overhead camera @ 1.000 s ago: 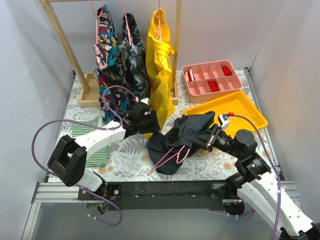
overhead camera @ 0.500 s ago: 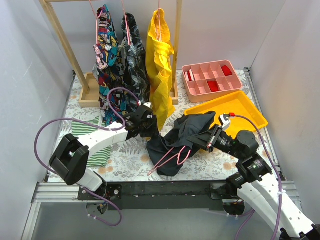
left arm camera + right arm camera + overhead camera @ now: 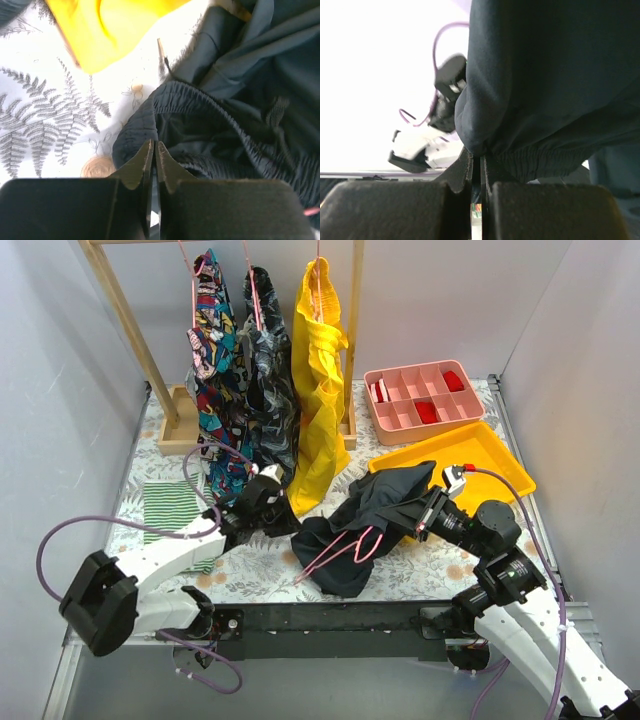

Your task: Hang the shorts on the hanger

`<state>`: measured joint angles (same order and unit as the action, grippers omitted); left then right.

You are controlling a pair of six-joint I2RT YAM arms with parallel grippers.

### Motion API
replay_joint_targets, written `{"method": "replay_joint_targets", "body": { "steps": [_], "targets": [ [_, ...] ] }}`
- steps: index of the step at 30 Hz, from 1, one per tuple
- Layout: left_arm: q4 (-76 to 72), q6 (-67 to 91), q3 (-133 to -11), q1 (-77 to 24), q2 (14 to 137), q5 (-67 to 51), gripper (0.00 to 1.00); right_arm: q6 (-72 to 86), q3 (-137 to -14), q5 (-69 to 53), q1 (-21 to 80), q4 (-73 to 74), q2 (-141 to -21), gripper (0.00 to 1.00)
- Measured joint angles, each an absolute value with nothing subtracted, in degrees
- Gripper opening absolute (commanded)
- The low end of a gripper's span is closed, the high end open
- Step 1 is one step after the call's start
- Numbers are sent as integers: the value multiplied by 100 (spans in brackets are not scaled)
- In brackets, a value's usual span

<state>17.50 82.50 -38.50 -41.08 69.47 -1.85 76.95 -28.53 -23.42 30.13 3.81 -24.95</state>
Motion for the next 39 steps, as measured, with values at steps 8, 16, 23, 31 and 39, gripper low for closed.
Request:
{"method": "replay_joint_targets", "body": {
  "steps": [8, 16, 23, 31, 39],
  "targets": [
    [1227, 8580, -2700, -4241, 5566, -141, 0, 7979, -2995, -1806, 3013, 132, -2624, 1],
    [1026, 8665, -2213, -4626, 4174, 222, 0, 8023, -3446, -862, 3013, 113, -2694, 1],
    [1138, 8680, -2099, -4711, 3575, 513, 0, 7950, -3787, -454, 3013, 261, -2926, 1],
    [1374, 8447, -2169, -4724, 3315, 1020, 0, 7940, -3885, -386, 3013, 582, -3087, 1],
    [1500, 7734, -2947, -4727, 3385, 1562, 0, 7964, -4427, -469, 3013, 722, -3640, 1]
  ]
}}
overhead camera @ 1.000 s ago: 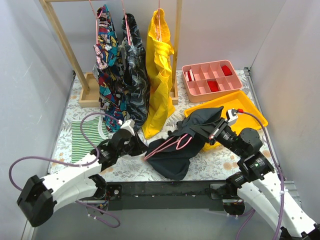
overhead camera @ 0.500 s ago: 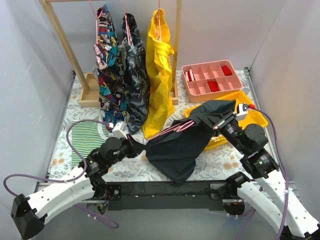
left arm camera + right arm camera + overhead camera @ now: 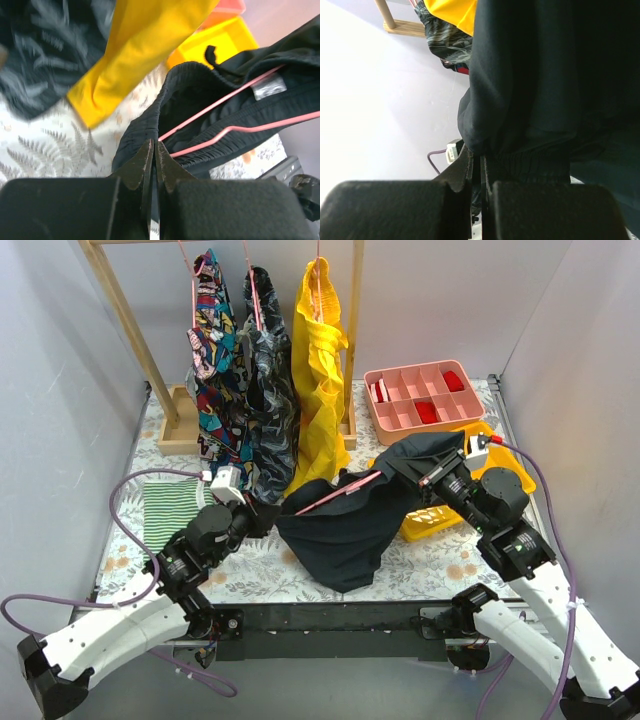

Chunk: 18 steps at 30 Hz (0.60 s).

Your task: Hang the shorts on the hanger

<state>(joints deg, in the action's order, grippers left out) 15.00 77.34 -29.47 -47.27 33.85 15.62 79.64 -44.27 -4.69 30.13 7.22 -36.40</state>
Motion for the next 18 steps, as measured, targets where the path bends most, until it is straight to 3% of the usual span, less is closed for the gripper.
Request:
{"method": "replay_joint_targets", "body": {
  "steps": [9, 16, 18],
  "targets": [
    [1597, 6532, -4539, -4727, 3448, 1431, 0, 8040, -4958, -469, 3013, 652, -4150, 1],
    [2318, 5769, -6969, -4727, 4486, 698, 0, 8270, -5509, -202, 3557, 69, -4921, 1],
    [2401, 5719, -7166, -4727, 4724, 419, 0, 8390, -5489, -95, 3791, -137, -5011, 1]
  ]
}}
